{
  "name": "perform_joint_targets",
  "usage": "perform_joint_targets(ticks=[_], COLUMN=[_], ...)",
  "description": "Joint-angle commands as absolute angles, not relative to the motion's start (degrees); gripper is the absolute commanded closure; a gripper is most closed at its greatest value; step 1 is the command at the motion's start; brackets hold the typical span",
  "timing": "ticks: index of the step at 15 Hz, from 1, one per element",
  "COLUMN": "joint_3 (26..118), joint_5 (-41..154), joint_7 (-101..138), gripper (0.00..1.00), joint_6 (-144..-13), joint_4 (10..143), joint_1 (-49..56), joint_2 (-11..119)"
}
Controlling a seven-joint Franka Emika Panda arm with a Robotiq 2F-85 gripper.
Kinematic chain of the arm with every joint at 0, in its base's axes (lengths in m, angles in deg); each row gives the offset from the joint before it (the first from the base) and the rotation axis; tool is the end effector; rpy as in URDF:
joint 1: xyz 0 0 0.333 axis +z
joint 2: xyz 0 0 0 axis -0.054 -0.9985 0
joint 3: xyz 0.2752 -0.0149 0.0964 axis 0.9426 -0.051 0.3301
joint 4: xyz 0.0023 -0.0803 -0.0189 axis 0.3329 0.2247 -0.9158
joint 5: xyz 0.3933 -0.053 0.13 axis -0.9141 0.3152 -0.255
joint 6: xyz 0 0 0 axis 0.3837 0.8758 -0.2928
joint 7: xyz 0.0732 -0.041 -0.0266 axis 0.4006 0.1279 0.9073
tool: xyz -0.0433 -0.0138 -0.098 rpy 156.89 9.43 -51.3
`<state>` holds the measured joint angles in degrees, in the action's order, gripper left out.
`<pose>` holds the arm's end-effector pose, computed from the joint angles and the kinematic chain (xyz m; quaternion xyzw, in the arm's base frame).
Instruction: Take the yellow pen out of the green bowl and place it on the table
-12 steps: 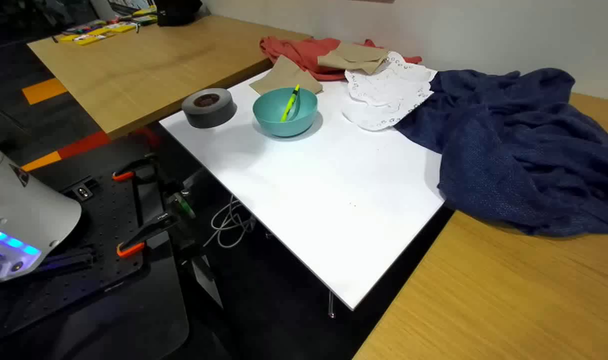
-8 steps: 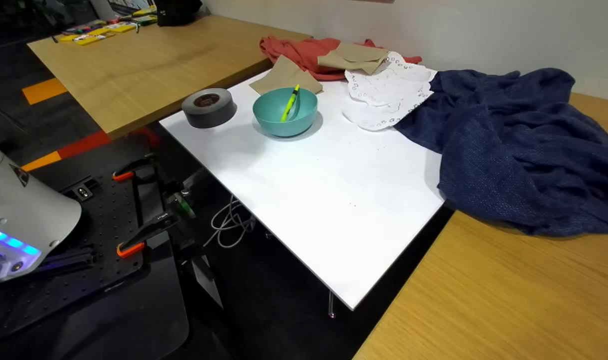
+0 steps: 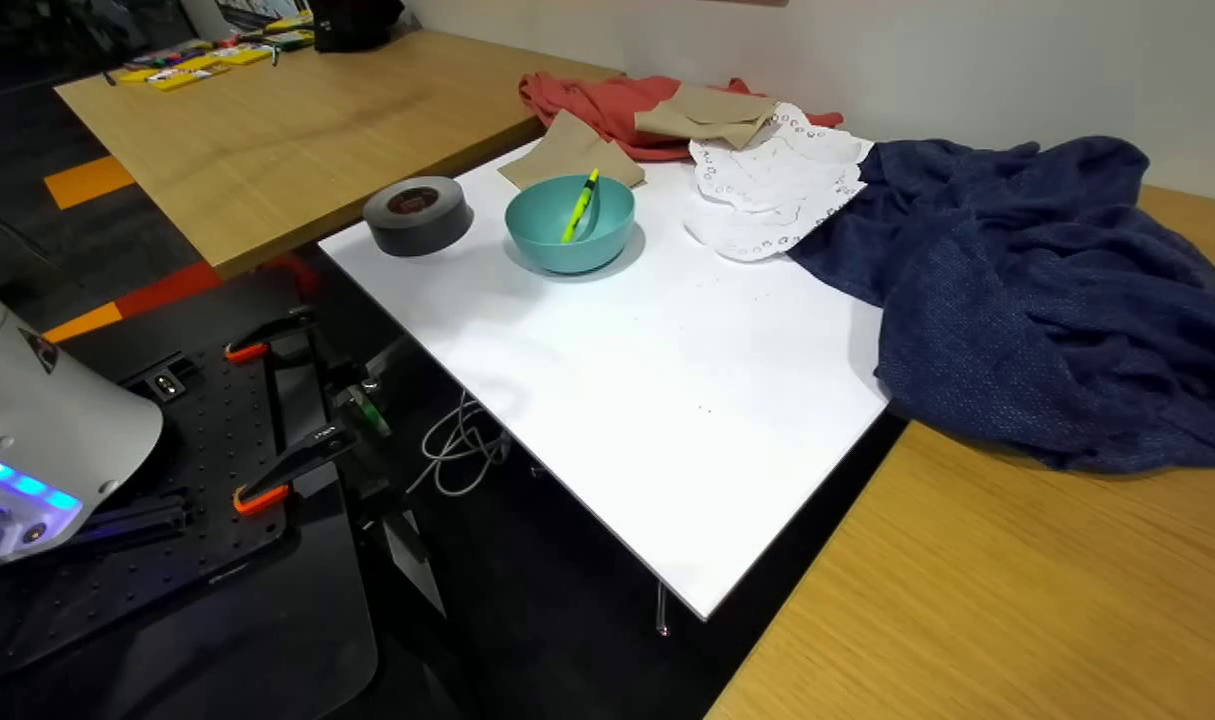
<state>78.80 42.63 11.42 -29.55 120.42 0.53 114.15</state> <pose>0.3465 0.0260 0.5465 -0.9894 0.1041 0.0700 0.0729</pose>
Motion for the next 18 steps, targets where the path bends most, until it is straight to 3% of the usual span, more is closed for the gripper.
perform_joint_targets(ticks=[1, 11, 18], joint_3=[80.47, 80.95, 80.6], joint_5=[45.76, 52.56, 52.43], joint_7=[15.11, 23.82, 23.74], gripper=[0.0, 0.0, 0.0], joint_6=[-37.33, -69.48, -71.02], joint_4=[121.33, 125.98, 126.03], joint_1=[1.17, 4.92, 5.74], joint_2=[110.39, 95.28, 92.21])
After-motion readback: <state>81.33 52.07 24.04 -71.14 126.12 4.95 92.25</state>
